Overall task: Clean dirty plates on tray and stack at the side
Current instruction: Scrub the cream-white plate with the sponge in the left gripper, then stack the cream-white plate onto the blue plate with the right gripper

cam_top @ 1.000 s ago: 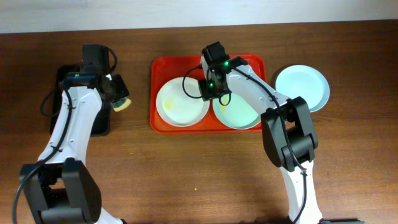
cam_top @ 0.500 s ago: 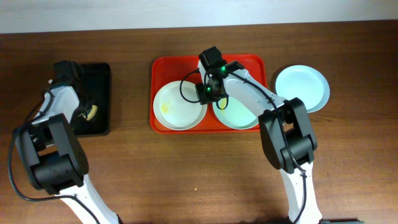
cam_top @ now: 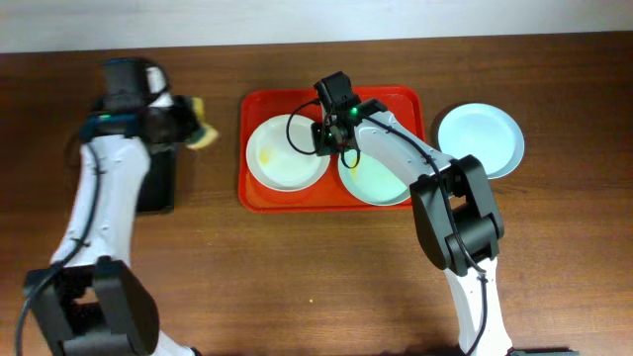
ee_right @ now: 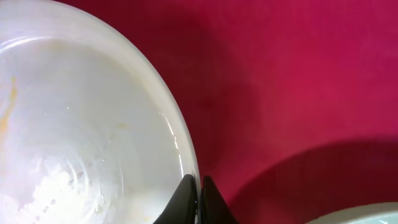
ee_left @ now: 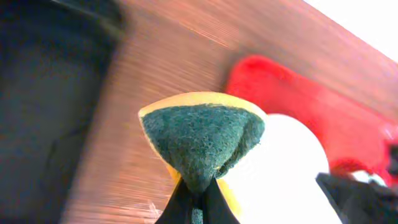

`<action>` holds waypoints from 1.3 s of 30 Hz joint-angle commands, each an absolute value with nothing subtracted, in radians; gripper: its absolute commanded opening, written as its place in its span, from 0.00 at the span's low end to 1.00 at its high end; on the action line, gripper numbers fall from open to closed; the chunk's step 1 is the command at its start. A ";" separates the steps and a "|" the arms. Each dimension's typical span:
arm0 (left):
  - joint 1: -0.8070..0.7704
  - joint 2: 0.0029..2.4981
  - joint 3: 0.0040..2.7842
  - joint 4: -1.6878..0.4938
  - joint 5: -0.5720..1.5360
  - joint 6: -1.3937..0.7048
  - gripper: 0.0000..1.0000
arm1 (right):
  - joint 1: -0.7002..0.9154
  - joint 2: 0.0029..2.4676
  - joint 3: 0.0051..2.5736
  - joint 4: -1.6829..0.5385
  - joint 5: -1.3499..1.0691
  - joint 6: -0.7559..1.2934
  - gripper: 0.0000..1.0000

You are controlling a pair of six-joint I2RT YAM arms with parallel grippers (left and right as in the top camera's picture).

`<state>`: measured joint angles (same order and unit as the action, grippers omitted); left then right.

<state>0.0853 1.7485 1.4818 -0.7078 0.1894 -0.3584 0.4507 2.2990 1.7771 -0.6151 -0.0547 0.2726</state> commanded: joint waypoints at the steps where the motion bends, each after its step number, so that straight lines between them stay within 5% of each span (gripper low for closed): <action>1: -0.094 1.785 1.474 -0.666 0.172 -0.371 0.00 | 0.458 2.280 1.771 -0.613 -0.031 0.286 0.04; 15: -0.269 2.157 1.474 -0.492 0.139 -0.425 0.00 | 0.418 2.280 1.771 -0.627 -0.184 0.214 0.04; 20: -0.234 2.121 1.513 -0.650 -0.244 -0.419 0.00 | 0.418 2.280 1.771 -0.639 -0.173 0.214 0.04; 25: -0.278 2.059 1.538 -0.600 0.118 -0.422 0.00 | 0.418 2.280 1.771 -0.636 -0.173 0.214 0.04; 29: -0.314 2.150 1.538 -0.580 0.116 -0.433 0.00 | 0.418 2.280 1.771 -0.635 -0.173 0.214 0.04; 35: -0.305 2.105 1.540 -0.719 -0.511 -0.414 0.00 | 0.418 2.280 1.771 -0.636 -0.173 0.214 0.04; 39: -0.305 1.982 1.540 -0.717 -0.382 -0.414 0.00 | 0.417 2.278 1.779 -0.604 -0.173 0.205 0.04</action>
<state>-0.3191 2.0956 1.5402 -0.7162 -0.3950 -0.4194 0.4244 2.2993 1.7756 -0.6128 -0.1928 0.2264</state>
